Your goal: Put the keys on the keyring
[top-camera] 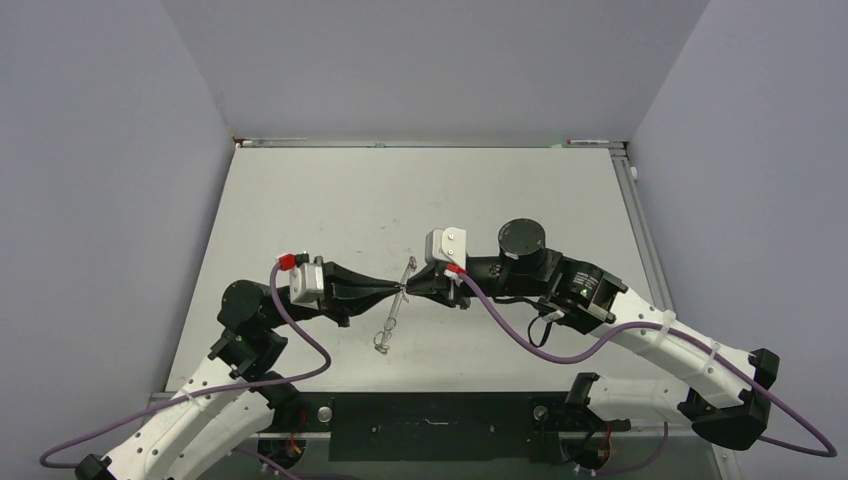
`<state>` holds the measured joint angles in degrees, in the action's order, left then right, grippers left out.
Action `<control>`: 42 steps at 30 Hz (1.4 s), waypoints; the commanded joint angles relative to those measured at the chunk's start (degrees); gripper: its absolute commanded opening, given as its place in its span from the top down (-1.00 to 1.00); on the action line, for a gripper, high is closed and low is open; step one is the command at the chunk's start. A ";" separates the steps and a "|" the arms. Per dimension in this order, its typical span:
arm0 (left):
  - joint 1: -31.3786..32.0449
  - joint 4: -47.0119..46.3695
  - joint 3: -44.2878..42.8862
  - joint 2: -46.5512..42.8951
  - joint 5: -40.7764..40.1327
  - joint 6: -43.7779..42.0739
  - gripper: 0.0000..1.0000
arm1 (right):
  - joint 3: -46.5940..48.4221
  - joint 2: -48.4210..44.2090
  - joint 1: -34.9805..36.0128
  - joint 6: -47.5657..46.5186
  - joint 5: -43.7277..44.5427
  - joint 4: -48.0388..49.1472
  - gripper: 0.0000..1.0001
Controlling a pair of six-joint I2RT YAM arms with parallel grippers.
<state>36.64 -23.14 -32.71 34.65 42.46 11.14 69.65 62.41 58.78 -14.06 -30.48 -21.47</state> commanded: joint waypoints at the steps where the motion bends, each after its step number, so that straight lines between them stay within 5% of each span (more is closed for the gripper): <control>1: -0.42 -4.33 -0.29 -0.55 0.07 0.86 1.00 | -0.51 -0.42 -0.43 0.40 -1.25 3.11 0.77; 6: -0.74 -4.95 -0.16 -0.55 0.07 1.30 1.00 | -1.23 -0.82 -0.51 0.78 -1.41 3.56 0.89; 42: -1.05 -10.15 1.03 0.81 7.12 4.41 1.00 | 0.89 0.25 -0.51 0.47 -3.57 2.52 0.89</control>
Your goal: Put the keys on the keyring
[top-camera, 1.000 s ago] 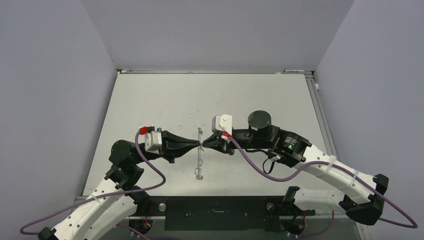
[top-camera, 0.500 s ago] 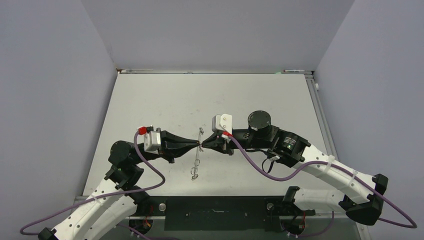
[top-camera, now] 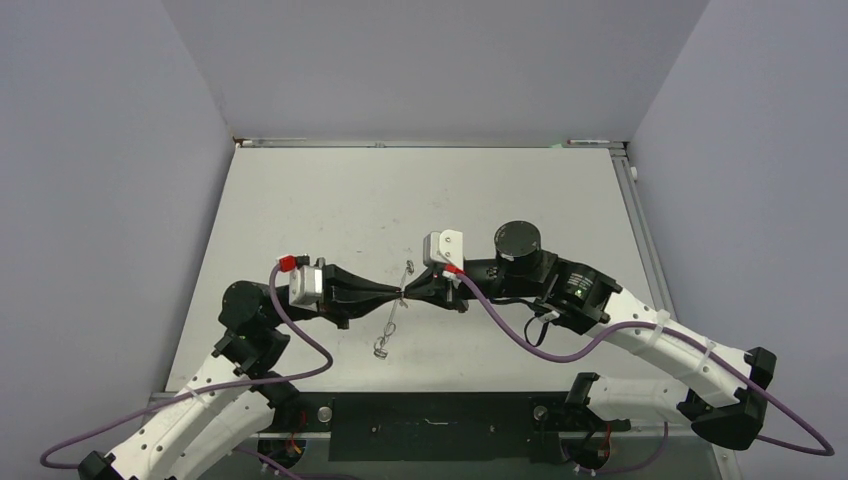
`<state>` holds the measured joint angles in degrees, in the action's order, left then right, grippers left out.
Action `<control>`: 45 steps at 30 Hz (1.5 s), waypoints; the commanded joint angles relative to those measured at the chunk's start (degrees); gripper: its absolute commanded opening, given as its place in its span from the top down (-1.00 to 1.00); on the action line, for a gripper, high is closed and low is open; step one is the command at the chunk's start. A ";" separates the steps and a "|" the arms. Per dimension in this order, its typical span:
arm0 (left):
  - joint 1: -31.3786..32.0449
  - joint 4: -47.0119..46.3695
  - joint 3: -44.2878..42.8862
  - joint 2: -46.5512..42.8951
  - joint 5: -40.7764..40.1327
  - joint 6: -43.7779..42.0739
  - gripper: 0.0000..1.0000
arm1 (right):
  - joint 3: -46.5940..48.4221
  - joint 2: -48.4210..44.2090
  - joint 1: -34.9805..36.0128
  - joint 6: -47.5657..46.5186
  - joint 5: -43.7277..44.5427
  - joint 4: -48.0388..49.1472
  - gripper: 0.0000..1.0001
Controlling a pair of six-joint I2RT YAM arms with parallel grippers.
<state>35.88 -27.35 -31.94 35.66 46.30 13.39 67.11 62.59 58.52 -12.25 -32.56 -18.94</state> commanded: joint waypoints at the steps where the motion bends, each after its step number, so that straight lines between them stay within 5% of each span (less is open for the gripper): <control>1: -0.28 -6.37 0.42 -0.18 3.76 2.30 1.00 | 3.80 0.17 -0.25 -1.56 -1.50 -0.56 0.90; 19: 0.06 -1.61 -0.43 -0.06 4.75 -1.57 1.00 | 9.88 2.51 -0.34 -4.55 -4.39 -10.02 0.86; 21: 0.15 -0.64 -0.57 -0.23 4.38 -2.30 1.00 | 9.88 1.63 -0.38 -4.31 -3.21 -9.43 0.67; 24: 0.16 -0.11 -0.58 -0.63 3.57 -2.78 1.00 | 9.37 -0.11 -0.39 -3.61 -0.44 -7.71 0.05; 26: 0.16 0.09 -0.64 -0.89 2.85 -2.84 1.00 | 8.14 -1.55 -0.55 -2.96 1.74 -6.22 -0.12; 45: 0.07 -0.64 -0.05 -1.74 -3.98 -2.58 1.00 | -23.04 -14.31 -0.23 11.81 10.23 28.86 -0.07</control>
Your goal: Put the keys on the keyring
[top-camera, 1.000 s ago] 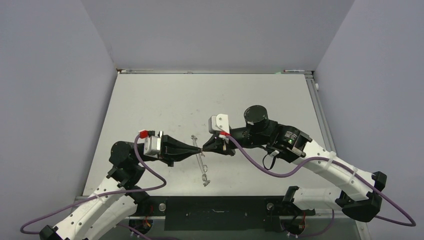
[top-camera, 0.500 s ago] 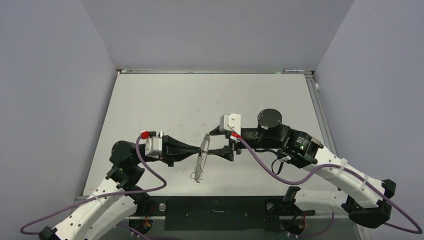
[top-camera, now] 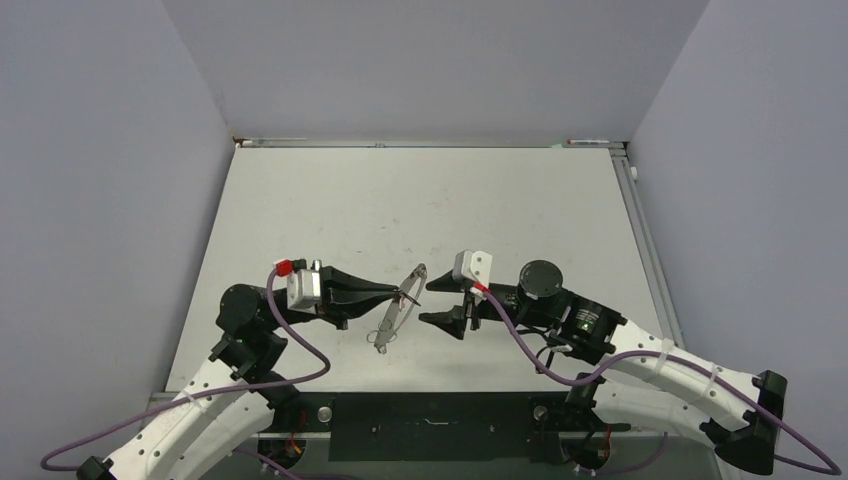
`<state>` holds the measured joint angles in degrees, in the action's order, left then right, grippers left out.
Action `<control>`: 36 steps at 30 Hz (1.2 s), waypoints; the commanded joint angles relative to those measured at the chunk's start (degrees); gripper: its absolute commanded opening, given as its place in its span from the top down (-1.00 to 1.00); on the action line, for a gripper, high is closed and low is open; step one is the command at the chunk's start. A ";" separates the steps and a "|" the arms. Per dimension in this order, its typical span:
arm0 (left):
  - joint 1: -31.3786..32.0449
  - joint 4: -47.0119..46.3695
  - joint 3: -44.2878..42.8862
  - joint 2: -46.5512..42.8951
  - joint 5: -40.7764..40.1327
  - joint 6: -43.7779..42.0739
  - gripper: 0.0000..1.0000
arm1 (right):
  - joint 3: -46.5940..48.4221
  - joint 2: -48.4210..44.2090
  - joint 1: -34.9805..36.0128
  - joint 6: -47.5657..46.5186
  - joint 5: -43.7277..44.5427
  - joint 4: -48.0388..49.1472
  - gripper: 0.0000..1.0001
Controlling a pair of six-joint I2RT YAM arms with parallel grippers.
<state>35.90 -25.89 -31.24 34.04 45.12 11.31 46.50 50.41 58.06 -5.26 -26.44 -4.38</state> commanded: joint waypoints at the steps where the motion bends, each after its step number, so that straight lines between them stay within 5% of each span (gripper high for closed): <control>1: 0.00 -2.21 -0.70 -0.23 -3.19 -0.57 1.00 | -3.41 -2.50 0.56 5.16 4.53 16.07 -0.07; 14: -0.38 -2.37 -0.75 0.39 -5.55 -0.24 1.00 | -6.84 0.26 8.95 3.15 13.16 23.82 -0.07; 36: -0.57 -2.10 -0.66 0.59 -5.84 -0.36 1.00 | -7.21 0.12 9.86 1.12 17.47 24.64 -0.07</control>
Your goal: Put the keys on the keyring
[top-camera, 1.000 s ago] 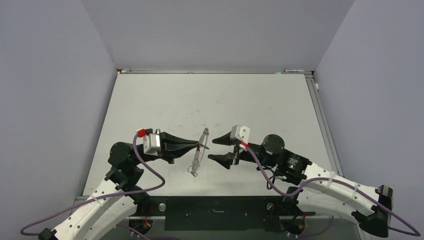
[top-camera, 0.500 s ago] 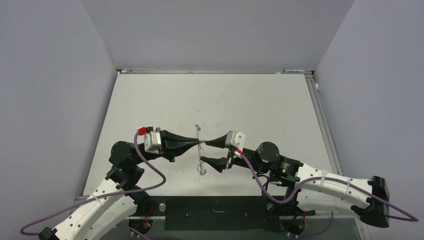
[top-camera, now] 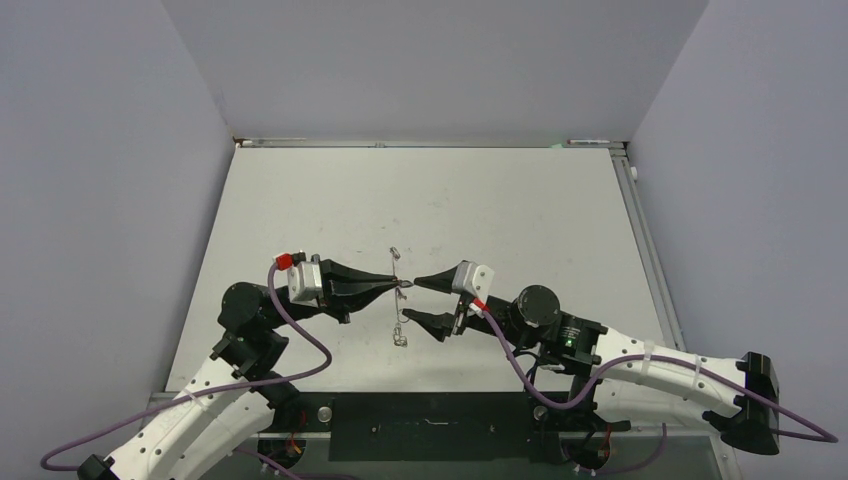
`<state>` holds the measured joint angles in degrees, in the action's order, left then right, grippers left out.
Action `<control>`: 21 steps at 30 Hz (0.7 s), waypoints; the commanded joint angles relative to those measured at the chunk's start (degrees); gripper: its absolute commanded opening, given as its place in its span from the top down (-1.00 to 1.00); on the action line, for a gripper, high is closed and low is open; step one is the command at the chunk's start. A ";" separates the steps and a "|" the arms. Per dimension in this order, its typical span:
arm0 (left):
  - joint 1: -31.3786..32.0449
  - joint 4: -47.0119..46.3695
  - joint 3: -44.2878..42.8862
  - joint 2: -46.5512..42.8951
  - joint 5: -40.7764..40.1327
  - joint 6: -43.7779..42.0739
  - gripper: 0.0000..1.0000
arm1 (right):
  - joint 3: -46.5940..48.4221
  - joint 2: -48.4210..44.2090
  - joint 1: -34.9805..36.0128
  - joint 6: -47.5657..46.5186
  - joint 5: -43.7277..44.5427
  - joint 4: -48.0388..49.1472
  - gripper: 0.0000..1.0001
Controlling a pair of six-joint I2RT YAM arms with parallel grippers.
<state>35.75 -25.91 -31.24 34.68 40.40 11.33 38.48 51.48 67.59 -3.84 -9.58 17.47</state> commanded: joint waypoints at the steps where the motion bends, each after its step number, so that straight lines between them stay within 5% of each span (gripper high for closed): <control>1: -0.48 -2.04 -0.66 0.02 -1.12 -0.37 1.00 | 0.81 -1.01 0.35 -0.25 0.63 2.85 -0.08; 21: -0.68 -1.52 -0.84 0.48 -1.03 -0.79 1.00 | -0.60 -3.49 0.35 -0.15 1.82 6.21 -0.23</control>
<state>35.46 -25.54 -31.24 35.42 40.27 11.29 37.58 48.25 67.59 -3.79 -8.75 19.90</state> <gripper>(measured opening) 0.006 0.612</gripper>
